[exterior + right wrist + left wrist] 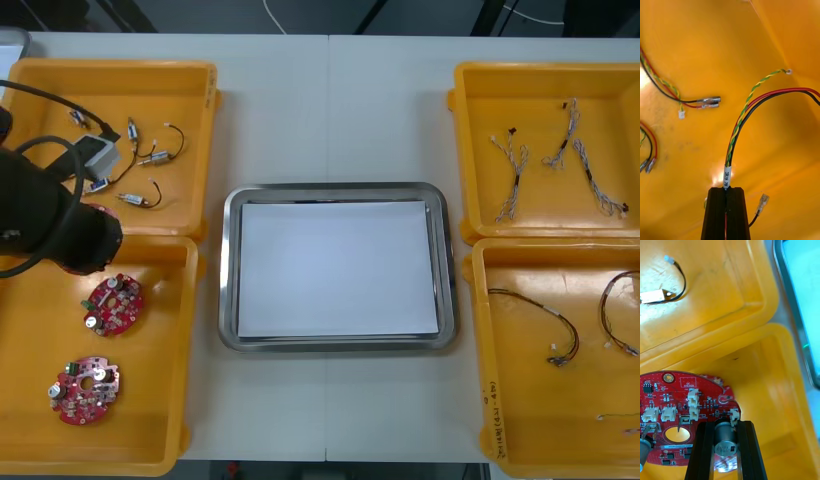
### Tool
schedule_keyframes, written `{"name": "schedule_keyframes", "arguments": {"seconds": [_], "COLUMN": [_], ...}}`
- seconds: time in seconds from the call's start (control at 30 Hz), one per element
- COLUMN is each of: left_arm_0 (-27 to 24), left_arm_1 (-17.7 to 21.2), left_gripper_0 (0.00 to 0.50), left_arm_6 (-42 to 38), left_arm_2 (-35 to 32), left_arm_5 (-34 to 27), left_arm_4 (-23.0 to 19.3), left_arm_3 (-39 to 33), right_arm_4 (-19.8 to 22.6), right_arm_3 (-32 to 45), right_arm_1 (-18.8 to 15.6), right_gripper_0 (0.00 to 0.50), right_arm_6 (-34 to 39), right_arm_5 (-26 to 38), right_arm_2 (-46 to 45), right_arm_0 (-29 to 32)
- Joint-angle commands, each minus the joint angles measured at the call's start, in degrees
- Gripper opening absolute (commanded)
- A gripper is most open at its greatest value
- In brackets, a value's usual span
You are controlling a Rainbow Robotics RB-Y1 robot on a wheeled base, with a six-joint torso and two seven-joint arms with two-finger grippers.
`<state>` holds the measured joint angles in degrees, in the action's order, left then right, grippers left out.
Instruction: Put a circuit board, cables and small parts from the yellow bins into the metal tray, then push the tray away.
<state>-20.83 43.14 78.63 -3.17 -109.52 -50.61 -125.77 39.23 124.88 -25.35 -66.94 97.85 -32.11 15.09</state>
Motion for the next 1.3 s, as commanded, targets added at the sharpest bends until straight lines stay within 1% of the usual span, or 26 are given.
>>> {"name": "schedule_keyframes", "arguments": {"seconds": [0.03, 0.17, 0.23, 0.33, 0.53, 0.6, 0.7, 0.83, 0.9, 0.97, 1.03, 1.1, 1.17, 1.3], "left_arm_0": [-5.9, -9.1, -10.4, -12.5, -15.2, -16.2, -17.0, -17.2, -17.3, -17.2, -17.2, -17.2, -17.3, -17.2], "left_arm_1": [-1.1, -3.4, -4.3, -6.1, -9.7, -11.1, -12.6, -14.1, -15.1, -15.7, -16.2, -17.0, -17.5, -18.6], "left_gripper_0": [0.001, 0.001, 0.001, 0.001, 0.001, 0.003, 0.001, 0.003, 0.002, 0.003, 0.002, 0.002, 0.001, 0.001], "left_arm_6": [-5.5, -9.2, -11.0, -14.2, -20.5, -23.1, -27.1, -30.7, -31.0, -31.3, -31.5, -31.9, -32.1, -32.8], "left_arm_2": [4.7, 9.1, 11.3, 14.7, 21.5, 24.6, 28.7, 33.3, 35.5, 36.7, 37.9, 39.3, 40.2, 41.2], "left_arm_5": [-0.5, -0.5, -0.5, -0.5, -0.5, -0.5, -0.5, -0.5, -0.2, 0.2, 1.3, 3.2, 4.2, 6.8], "left_arm_4": [-0.7, -0.6, -0.4, 0.3, 3.8, 5.7, 8.1, 11.2, 13.2, 14.0, 14.5, 15.9, 16.8, 18.1], "left_arm_3": [-2.4, -2.6, -2.6, -2.6, -2.6, -2.6, -2.6, -2.3, -1.8, -1.0, 0.3, 2.1, 3.6, 6.9], "right_arm_4": [1.0, 2.0, 2.4, 3.0, 4.5, 7.2, 10.5, 13.3, 14.8, 16.1, 17.5, 19.0, 19.3, 18.3], "right_arm_3": [4.8, 7.0, 8.0, 9.5, 12.2, 12.5, 12.5, 12.5, 12.4, 12.4, 12.4, 12.4, 12.5, 12.5], "right_arm_1": [-3.7, -5.3, -5.8, -6.6, -8.8, -10.1, -12.1, -14.6, -16.0, -16.7, -17.6, -18.9, -19.7, -21.3], "right_gripper_0": [0.0, 0.0, 0.0, 0.0, 0.0, 0.0, 0.0, 0.0, 0.0, 0.0, 0.0, 0.0, 0.0, 0.0], "right_arm_6": [0.8, 0.5, 0.3, -0.1, -0.2, -0.2, -0.5, -1.0, -1.5, -2.0, -2.5, -3.4, -4.4, -9.2], "right_arm_5": [5.2, 10.9, 12.1, 12.1, 12.1, 12.1, 12.1, 12.1, 12.1, 12.1, 12.1, 12.1, 12.1, 12.1], "right_arm_2": [-2.7, -3.3, -3.8, -4.4, -6.6, -8.1, -9.6, -9.7, -9.7, -9.6, -9.6, -9.3, -8.4, -5.9], "right_arm_0": [0.8, -0.9, -2.1, -4.1, -6.9, -7.4, -7.5, -7.5, -7.7, -7.7, -7.8, -8.2, -8.5, -9.6]}}
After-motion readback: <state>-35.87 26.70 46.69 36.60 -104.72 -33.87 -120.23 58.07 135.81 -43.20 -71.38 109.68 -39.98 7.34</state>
